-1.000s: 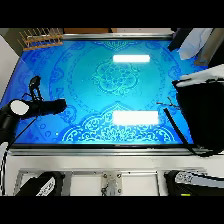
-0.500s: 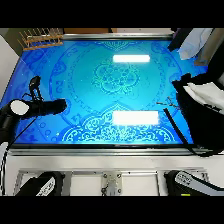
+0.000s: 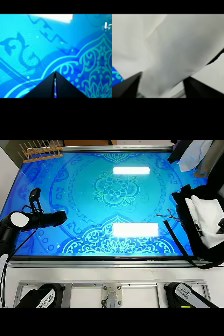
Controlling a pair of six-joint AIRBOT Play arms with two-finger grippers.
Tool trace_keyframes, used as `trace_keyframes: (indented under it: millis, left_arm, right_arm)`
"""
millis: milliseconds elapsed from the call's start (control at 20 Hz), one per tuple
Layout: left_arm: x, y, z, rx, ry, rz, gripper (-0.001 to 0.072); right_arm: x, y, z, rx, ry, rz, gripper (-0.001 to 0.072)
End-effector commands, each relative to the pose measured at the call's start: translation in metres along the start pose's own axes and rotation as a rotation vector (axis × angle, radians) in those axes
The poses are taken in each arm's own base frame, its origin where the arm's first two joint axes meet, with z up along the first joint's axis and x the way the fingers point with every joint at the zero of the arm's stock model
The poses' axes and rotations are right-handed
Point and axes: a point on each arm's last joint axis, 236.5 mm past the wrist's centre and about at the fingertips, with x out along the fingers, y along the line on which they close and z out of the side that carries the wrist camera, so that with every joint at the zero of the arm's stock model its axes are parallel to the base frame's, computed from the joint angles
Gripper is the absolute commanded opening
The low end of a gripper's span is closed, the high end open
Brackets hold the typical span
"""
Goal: Fold the clothes and pants, and hang the long-sleeved shirts on hangers.
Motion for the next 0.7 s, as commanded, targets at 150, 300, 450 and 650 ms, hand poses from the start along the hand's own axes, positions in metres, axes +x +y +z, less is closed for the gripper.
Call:
trace_keyframes:
  millis: [150,300,450,650]
  left_arm:
    - [0.0,0.0,0.0,-0.002,-0.001,-0.001,0.0007]
    - [0.0,0.0,0.0,-0.002,-0.002,-0.001,0.0006]
    - [0.0,0.0,0.0,-0.002,-0.002,-0.001,0.0006]
    - [0.0,0.0,0.001,-0.002,-0.003,-0.001,0.0006]
  right_arm:
    - [-0.075,0.032,0.026,-0.156,-0.36,0.107,0.0675]
    - [-0.109,0.112,0.001,-0.323,-0.418,0.348,0.0675]
    - [-0.125,0.187,-0.033,-0.498,-0.41,0.525,0.0675]
    - [-0.128,0.244,-0.077,-0.685,-0.375,0.604,0.0612]
